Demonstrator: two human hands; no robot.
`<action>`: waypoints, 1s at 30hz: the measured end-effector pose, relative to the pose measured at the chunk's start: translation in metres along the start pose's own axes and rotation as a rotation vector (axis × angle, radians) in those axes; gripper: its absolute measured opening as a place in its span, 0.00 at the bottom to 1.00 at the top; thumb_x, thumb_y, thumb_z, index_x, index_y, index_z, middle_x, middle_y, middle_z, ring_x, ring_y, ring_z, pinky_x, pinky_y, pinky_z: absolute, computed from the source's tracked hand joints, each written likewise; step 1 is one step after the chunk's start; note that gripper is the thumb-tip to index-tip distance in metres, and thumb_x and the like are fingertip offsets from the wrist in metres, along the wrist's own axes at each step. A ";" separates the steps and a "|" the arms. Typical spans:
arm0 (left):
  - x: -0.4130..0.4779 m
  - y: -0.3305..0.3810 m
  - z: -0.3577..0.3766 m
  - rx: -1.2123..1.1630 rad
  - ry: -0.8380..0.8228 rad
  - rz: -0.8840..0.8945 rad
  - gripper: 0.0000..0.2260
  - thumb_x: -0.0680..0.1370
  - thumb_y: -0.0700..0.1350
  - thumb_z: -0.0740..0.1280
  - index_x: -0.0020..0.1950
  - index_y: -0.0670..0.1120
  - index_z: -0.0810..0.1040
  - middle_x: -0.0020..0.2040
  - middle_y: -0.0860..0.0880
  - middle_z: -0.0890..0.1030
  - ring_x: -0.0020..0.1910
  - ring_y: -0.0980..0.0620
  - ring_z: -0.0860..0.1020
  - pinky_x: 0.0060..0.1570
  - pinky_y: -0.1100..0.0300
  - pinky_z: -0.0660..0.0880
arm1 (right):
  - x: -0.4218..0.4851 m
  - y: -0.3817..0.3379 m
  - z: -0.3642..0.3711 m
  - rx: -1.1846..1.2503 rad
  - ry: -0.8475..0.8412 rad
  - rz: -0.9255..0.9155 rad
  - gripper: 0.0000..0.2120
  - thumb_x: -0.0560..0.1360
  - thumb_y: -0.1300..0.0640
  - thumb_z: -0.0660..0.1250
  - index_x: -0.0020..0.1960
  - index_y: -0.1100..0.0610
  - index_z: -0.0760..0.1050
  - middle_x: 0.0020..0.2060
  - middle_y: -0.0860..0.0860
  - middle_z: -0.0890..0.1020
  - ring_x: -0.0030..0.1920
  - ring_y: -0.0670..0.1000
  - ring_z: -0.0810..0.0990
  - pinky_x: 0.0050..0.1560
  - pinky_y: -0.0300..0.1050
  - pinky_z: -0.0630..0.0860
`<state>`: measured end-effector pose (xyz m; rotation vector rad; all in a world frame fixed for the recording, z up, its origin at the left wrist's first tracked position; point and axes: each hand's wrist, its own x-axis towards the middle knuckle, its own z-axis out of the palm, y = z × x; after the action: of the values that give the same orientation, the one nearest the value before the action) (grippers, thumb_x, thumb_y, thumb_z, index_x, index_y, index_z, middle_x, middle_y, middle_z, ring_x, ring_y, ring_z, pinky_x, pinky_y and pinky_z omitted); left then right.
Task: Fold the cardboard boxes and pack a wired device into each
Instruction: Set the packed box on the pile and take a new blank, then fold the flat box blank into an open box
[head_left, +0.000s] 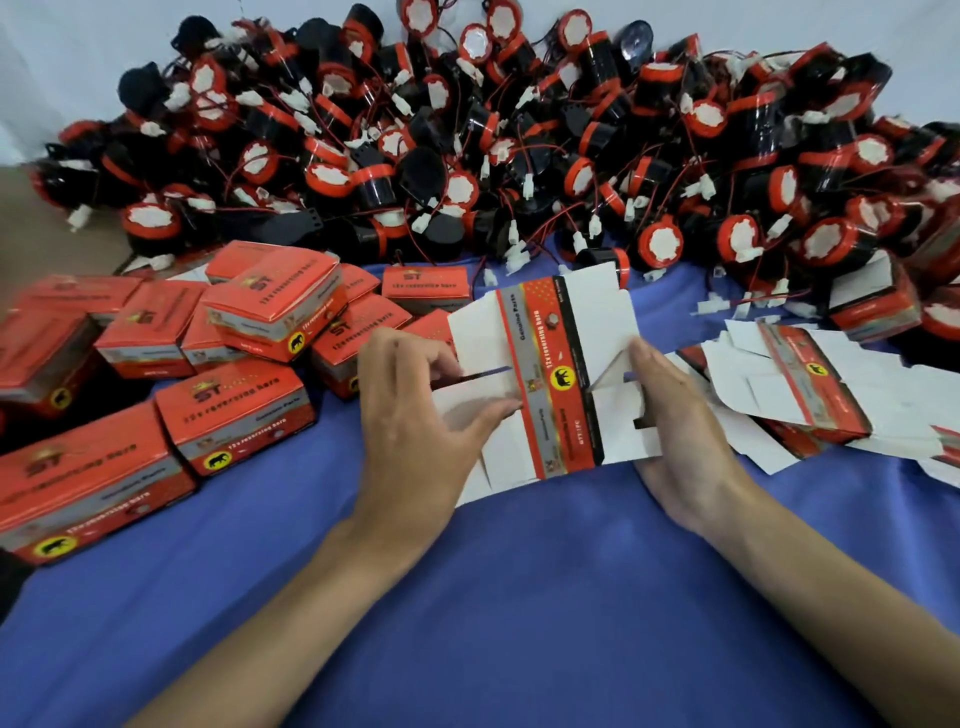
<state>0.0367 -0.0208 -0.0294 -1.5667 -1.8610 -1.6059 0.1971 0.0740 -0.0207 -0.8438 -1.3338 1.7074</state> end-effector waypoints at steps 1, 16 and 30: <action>0.000 -0.001 0.000 0.043 -0.017 0.060 0.16 0.69 0.50 0.77 0.43 0.44 0.72 0.43 0.52 0.69 0.43 0.55 0.66 0.45 0.64 0.65 | 0.000 0.000 0.000 0.015 0.014 -0.004 0.22 0.73 0.44 0.60 0.59 0.57 0.78 0.56 0.60 0.81 0.59 0.62 0.79 0.64 0.65 0.70; -0.008 0.018 0.005 -0.327 -0.363 -0.416 0.18 0.72 0.64 0.64 0.32 0.51 0.73 0.35 0.61 0.79 0.38 0.62 0.73 0.59 0.38 0.67 | -0.003 0.002 -0.002 0.184 -0.141 0.041 0.26 0.73 0.48 0.60 0.66 0.61 0.73 0.60 0.61 0.79 0.62 0.63 0.77 0.65 0.62 0.71; -0.010 0.012 0.003 -0.701 -0.245 -0.467 0.19 0.80 0.49 0.56 0.47 0.33 0.77 0.43 0.38 0.79 0.43 0.49 0.76 0.47 0.59 0.72 | 0.002 0.005 -0.007 0.159 -0.246 0.023 0.30 0.69 0.61 0.66 0.71 0.54 0.69 0.52 0.54 0.80 0.50 0.55 0.76 0.50 0.49 0.71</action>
<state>0.0519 -0.0261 -0.0307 -1.7098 -2.0152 -2.5960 0.2011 0.0785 -0.0267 -0.5743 -1.3285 1.9553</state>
